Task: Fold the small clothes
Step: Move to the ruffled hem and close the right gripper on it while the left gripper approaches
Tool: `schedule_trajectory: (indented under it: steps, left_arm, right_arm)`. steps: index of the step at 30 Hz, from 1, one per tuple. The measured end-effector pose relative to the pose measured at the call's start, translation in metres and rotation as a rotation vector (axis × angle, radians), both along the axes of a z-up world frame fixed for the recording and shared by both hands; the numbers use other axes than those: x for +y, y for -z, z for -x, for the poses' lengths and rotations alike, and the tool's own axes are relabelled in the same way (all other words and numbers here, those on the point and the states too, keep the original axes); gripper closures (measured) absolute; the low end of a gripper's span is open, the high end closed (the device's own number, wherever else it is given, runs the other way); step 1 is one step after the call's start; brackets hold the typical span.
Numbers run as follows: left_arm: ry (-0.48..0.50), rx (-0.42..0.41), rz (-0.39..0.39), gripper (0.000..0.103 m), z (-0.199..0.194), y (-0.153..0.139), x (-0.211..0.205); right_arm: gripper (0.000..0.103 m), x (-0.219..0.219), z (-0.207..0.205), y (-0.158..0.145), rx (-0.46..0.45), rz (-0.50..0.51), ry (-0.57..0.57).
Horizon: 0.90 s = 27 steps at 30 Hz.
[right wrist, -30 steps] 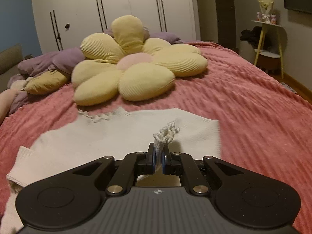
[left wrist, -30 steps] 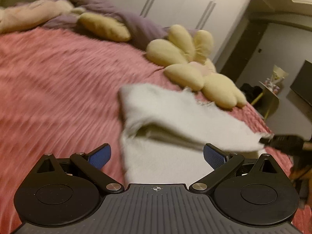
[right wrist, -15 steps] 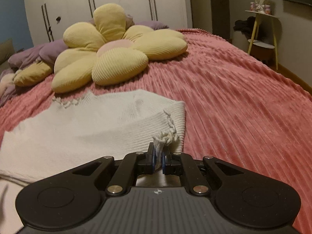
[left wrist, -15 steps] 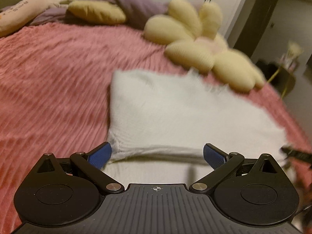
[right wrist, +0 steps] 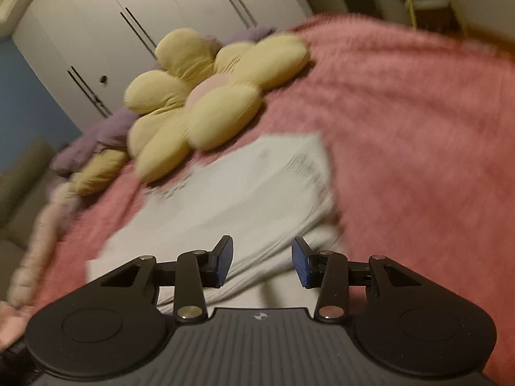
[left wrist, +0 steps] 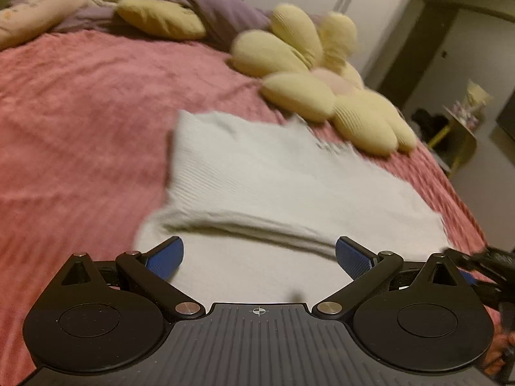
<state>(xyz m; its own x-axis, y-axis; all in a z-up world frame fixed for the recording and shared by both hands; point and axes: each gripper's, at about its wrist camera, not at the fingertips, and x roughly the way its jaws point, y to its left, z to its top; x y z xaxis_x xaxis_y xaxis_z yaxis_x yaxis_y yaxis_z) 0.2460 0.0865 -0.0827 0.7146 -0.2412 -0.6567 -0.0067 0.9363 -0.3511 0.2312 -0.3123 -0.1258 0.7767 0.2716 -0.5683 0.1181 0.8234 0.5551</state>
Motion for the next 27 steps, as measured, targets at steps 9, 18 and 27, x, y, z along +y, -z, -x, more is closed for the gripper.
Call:
schedule_trajectory:
  steps: [9,18,27]
  left_arm:
    - [-0.015,0.086,-0.138,0.0,-0.026,0.018,-0.022]
    - [0.129,0.062,-0.307,0.0,0.029,0.01,-0.028]
    - [0.124,0.116,-0.253,0.0,0.176,0.004,0.001]
  right_arm:
    - [0.103,-0.006,-0.026,0.02,0.083,-0.03,0.034]
    - [0.097,0.027,0.013,-0.01,0.043,0.448,-0.072]
    - [0.073,-0.004,0.19,-0.009,0.13,0.259,-0.168]
